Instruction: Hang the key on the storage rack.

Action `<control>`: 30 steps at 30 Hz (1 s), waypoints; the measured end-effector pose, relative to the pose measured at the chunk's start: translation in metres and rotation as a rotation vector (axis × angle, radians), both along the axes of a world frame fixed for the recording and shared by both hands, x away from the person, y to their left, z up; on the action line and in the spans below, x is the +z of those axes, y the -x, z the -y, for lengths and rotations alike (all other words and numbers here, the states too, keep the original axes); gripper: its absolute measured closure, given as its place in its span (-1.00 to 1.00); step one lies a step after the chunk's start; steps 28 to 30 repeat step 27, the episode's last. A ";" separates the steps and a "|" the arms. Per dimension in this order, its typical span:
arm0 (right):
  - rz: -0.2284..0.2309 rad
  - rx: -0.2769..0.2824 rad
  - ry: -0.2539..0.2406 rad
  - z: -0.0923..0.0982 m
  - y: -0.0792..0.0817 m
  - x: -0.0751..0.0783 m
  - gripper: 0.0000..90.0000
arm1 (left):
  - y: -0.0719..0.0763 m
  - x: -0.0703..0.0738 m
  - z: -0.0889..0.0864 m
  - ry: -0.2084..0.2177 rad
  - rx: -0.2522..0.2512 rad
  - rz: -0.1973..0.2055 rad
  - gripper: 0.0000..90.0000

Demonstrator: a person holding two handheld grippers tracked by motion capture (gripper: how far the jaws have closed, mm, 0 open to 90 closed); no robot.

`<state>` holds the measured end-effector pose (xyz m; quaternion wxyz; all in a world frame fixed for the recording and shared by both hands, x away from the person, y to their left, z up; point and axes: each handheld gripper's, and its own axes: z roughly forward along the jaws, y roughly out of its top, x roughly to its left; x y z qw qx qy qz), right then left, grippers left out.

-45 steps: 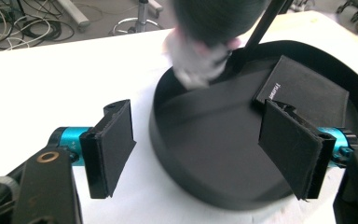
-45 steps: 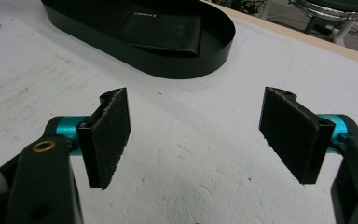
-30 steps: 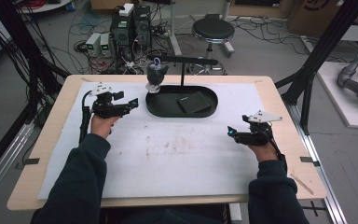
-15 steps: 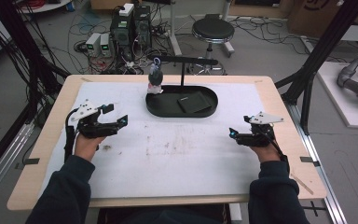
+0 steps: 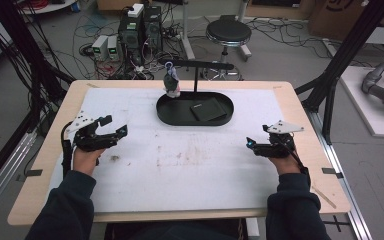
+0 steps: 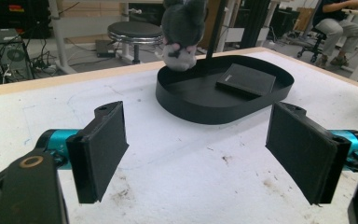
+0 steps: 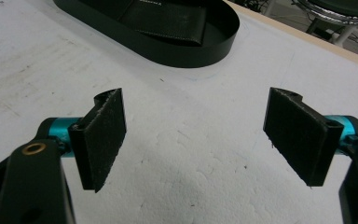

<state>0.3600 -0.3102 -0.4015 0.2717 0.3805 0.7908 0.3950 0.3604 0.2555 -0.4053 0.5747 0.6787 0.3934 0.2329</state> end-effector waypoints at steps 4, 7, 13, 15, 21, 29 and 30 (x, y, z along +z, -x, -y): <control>-0.002 -0.009 -0.002 0.002 0.001 0.000 -0.52 | 0.002 0.001 -0.002 0.001 0.010 0.008 -0.56; -0.003 -0.011 -0.005 0.002 0.001 0.000 -0.52 | 0.003 0.000 -0.004 0.001 0.019 0.004 -0.56; -0.003 -0.007 -0.002 0.001 0.001 0.000 -0.52 | 0.003 -0.001 -0.008 -0.001 0.038 -0.005 -0.55; -0.005 -0.010 -0.004 0.002 0.001 -0.001 -0.52 | 0.003 -0.001 -0.009 -0.002 0.037 -0.006 -0.55; -0.009 -0.021 -0.012 0.005 -0.001 -0.003 -0.52 | 0.001 -0.003 -0.008 -0.002 0.038 -0.011 -0.55; -0.012 -0.022 -0.009 0.005 0.000 -0.003 -0.52 | 0.001 -0.002 -0.010 0.010 0.043 -0.006 -0.55; -0.012 -0.022 -0.009 0.005 0.000 -0.003 -0.52 | 0.001 -0.002 -0.010 0.010 0.043 -0.006 -0.55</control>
